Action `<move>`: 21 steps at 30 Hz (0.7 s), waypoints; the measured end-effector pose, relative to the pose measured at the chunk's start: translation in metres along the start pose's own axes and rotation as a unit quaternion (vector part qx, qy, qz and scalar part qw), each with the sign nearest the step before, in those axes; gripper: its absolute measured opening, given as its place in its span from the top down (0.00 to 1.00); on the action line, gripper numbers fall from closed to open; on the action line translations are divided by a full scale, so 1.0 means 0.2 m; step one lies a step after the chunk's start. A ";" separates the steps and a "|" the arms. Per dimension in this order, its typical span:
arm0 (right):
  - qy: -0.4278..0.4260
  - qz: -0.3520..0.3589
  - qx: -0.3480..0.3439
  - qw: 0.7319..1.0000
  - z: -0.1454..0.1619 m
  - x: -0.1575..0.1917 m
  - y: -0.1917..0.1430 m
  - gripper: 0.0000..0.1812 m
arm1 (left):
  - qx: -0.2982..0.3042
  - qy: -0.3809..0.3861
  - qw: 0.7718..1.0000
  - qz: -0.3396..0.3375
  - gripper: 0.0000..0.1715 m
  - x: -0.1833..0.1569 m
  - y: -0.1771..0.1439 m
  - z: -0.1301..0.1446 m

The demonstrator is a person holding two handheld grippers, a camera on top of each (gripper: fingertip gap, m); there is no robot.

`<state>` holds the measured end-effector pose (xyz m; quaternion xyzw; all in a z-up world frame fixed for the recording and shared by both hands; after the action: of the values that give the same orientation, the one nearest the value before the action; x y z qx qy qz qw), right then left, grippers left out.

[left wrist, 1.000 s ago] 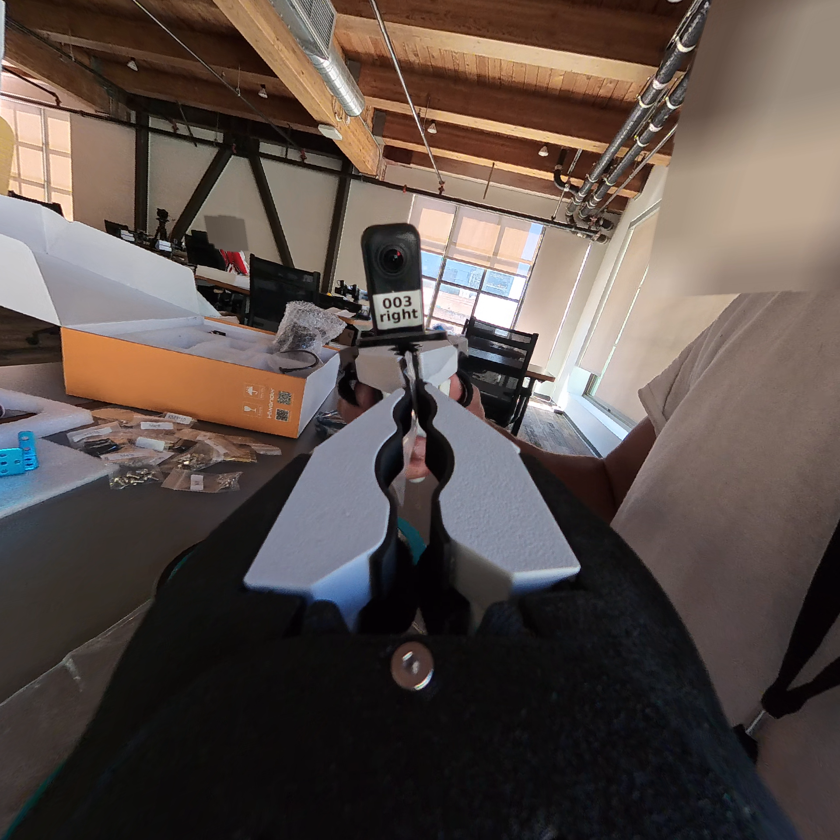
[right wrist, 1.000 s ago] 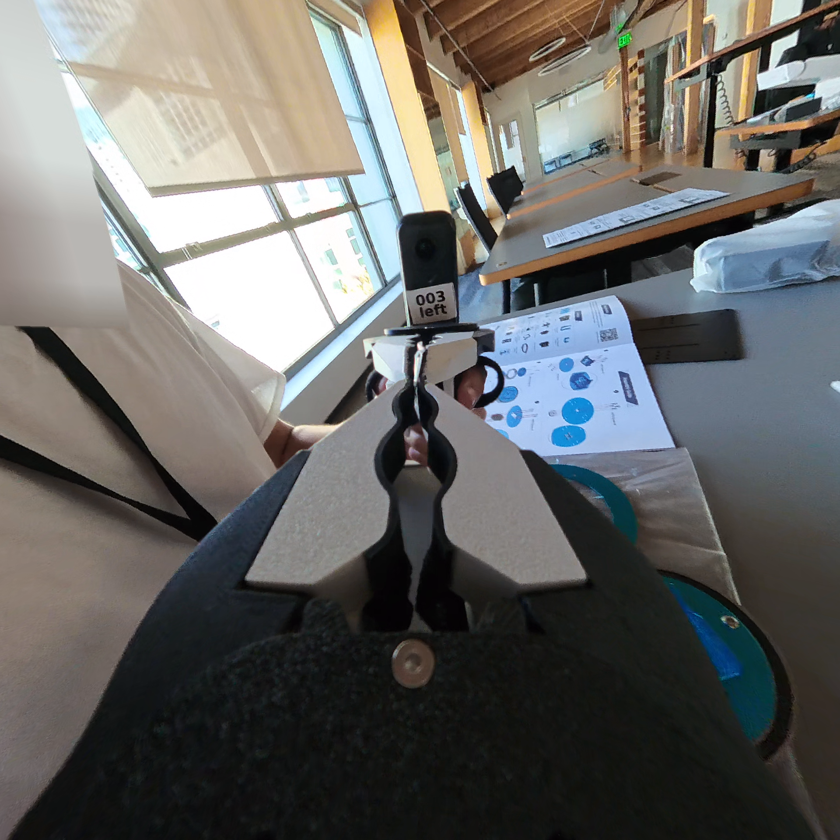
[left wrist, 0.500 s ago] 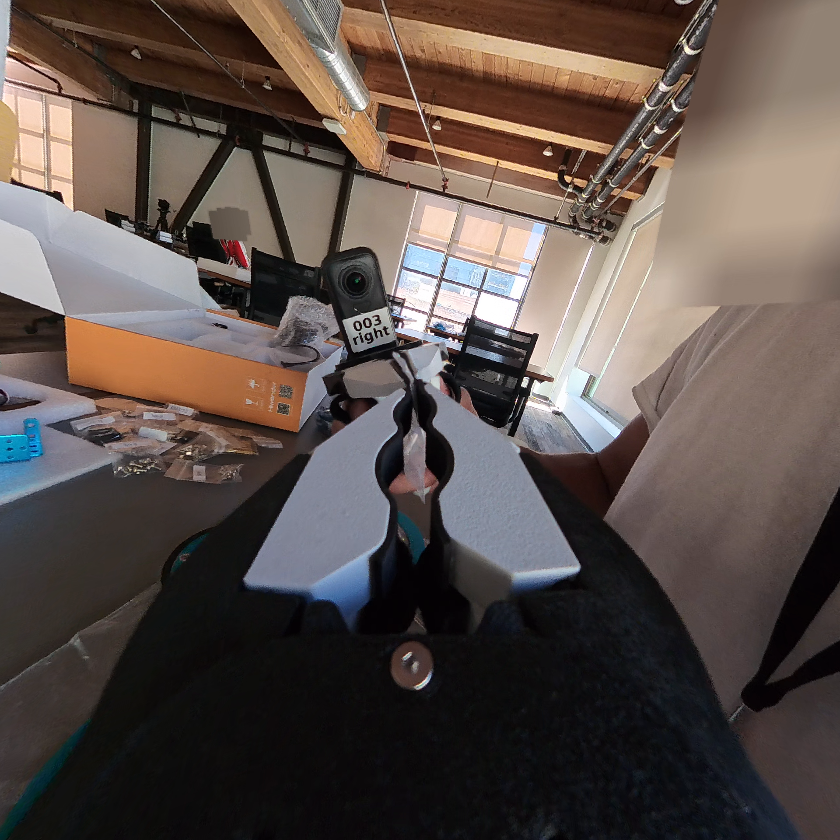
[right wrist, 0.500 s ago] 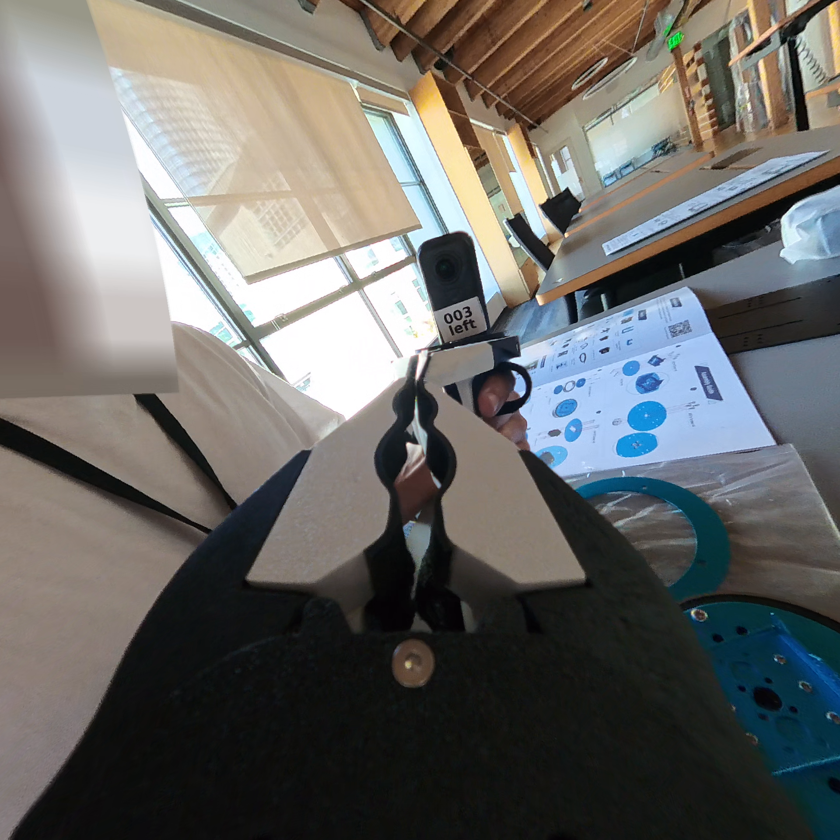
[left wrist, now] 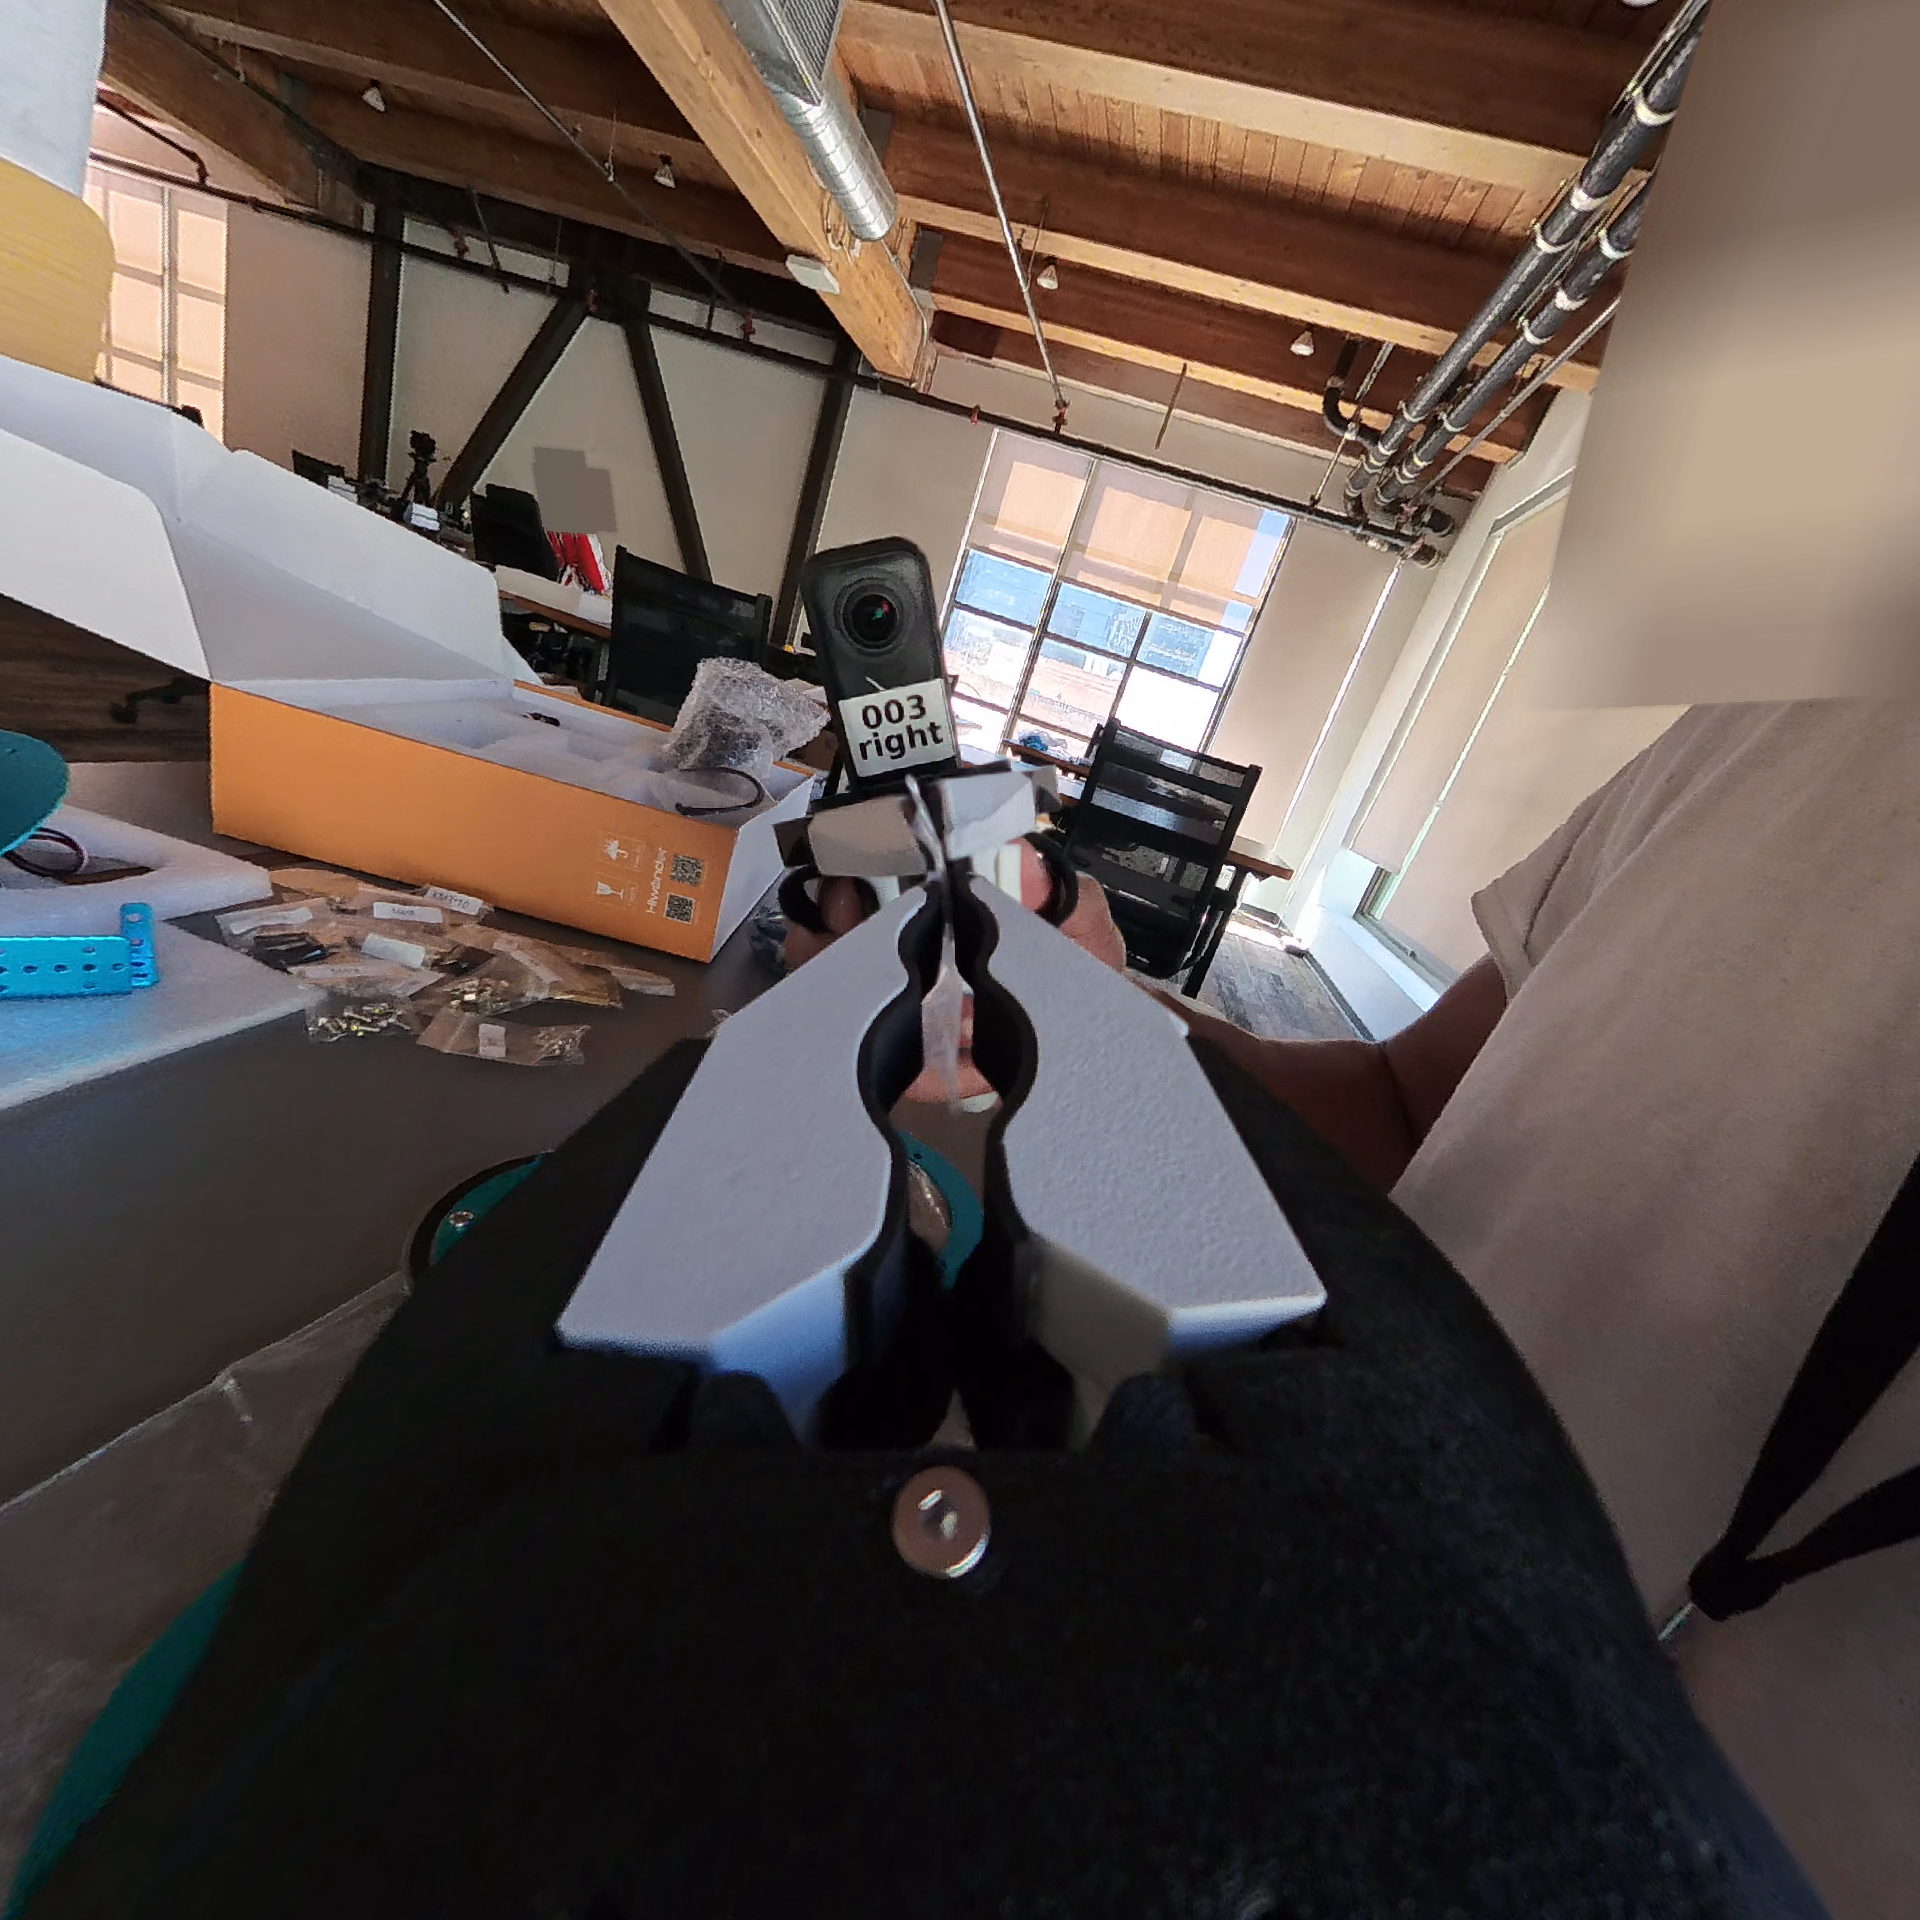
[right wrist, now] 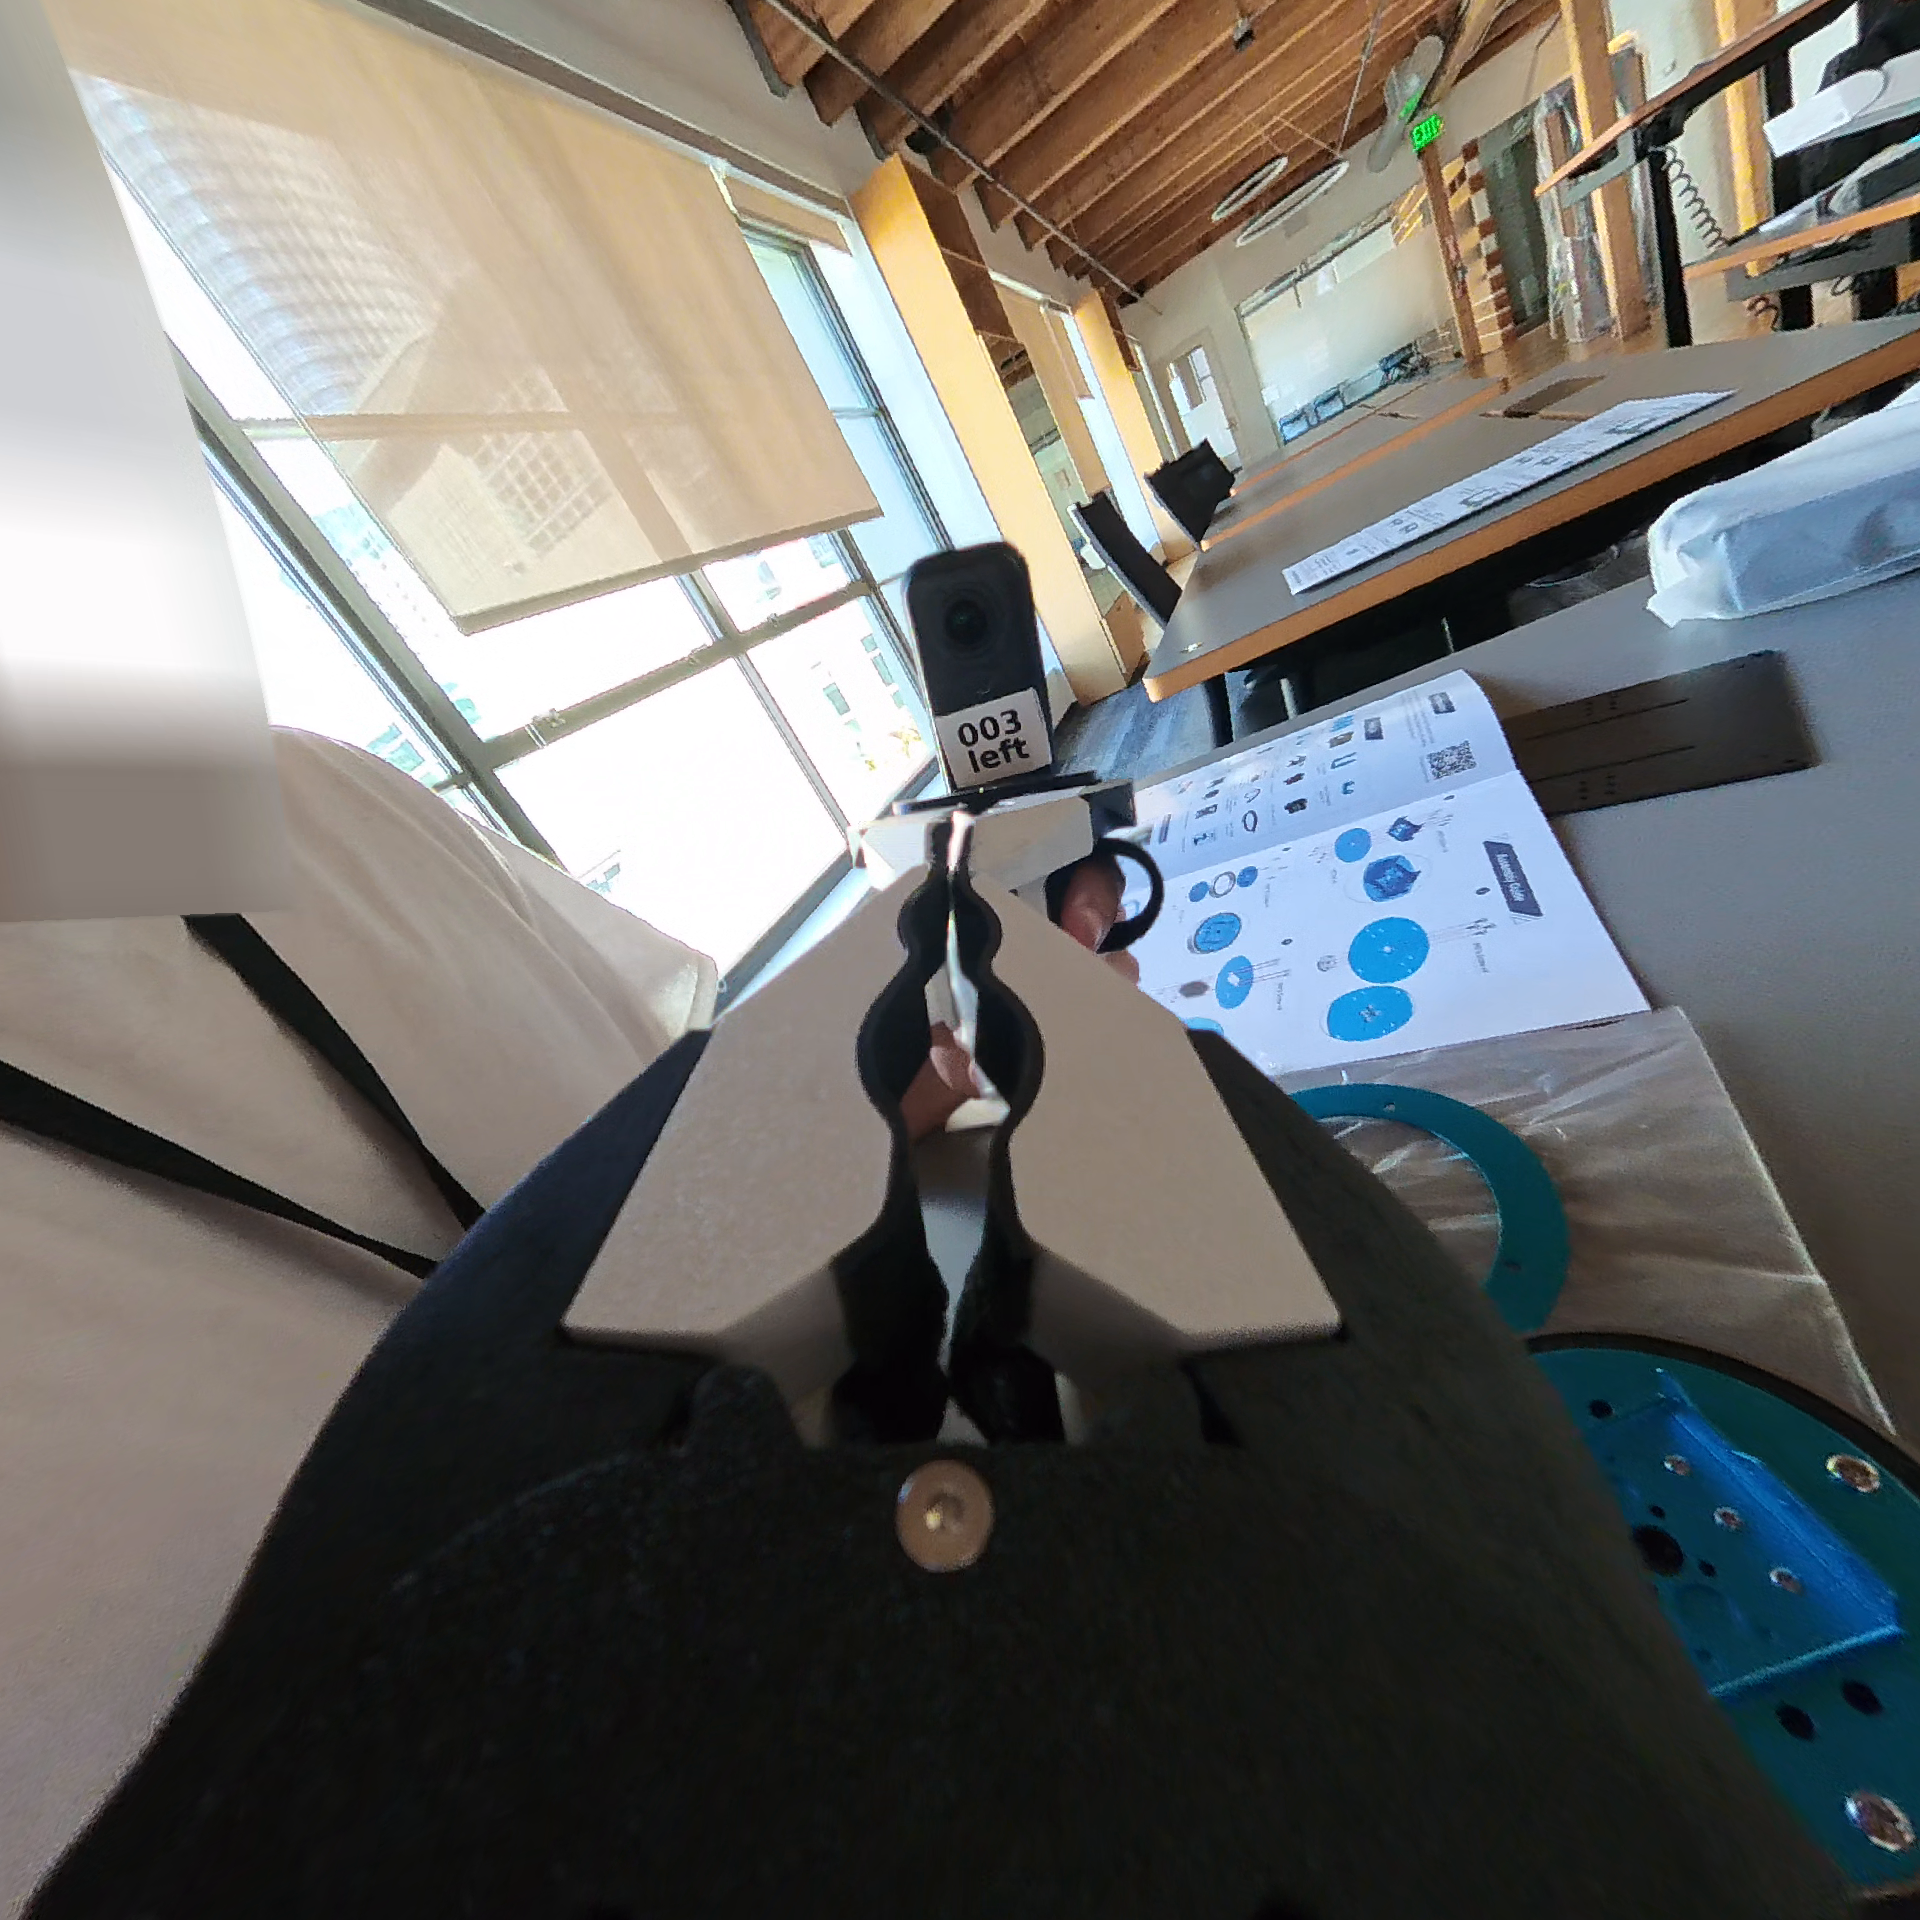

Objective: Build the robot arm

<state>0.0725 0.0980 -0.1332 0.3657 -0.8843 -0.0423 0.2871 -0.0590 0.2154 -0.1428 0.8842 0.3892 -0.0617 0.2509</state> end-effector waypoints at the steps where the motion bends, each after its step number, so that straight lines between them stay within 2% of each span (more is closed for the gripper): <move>1: 0.001 0.000 -0.001 1.000 -0.01 0.00 -0.01 1.00 | 0.002 0.005 1.000 -0.003 1.00 0.00 0.00 0.00; 10: -0.032 0.036 0.045 0.998 -0.01 -0.01 -0.05 1.00 | 0.031 0.027 0.998 -0.052 1.00 0.00 -0.02 0.03; 12: -0.073 0.100 0.038 0.992 -0.09 -0.02 -0.14 1.00 | 0.032 0.045 0.995 -0.086 0.88 -0.02 -0.06 0.01; 13: -0.105 0.159 0.052 0.980 -0.13 -0.04 -0.21 1.00 | 0.038 0.050 0.993 -0.099 0.86 -0.03 -0.10 -0.01; 14: -0.145 0.235 0.077 0.958 -0.18 -0.06 -0.29 1.00 | 0.051 0.058 0.990 -0.115 0.86 -0.05 -0.14 -0.02; 15: -0.190 0.315 0.109 0.924 -0.21 -0.09 -0.38 1.00 | 0.069 0.073 0.985 -0.140 0.86 -0.06 -0.19 -0.03; 16: -0.233 0.394 0.148 0.876 -0.24 -0.11 -0.47 1.00 | 0.089 0.093 0.977 -0.172 0.86 -0.08 -0.23 -0.03; 18: -0.286 0.528 0.230 0.766 -0.28 -0.16 -0.62 1.00 | 0.122 0.136 0.957 -0.226 0.86 -0.12 -0.32 -0.04; 19: -0.287 0.572 0.264 0.722 -0.29 -0.19 -0.67 1.00 | 0.133 0.152 0.949 -0.244 0.86 -0.15 -0.36 -0.04; 21: -0.277 0.615 0.295 0.677 -0.31 -0.28 -0.73 1.00 | 0.145 0.163 0.939 -0.267 0.86 -0.20 -0.40 -0.05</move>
<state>0.2289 0.0369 -0.1507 -0.2232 -0.9153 0.3078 -0.1328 -0.1451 0.2405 -0.1546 0.7727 0.6331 -0.0369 0.0278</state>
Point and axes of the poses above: each gripper's, where its closed fingertips meet, y out along the fingers, z out of its underside, x = y × z across the jaws, the point moved 9 cm from there along -y, back along the fingers, and after that the axes turned 10 degrees about -x, right-handed, at the moved point
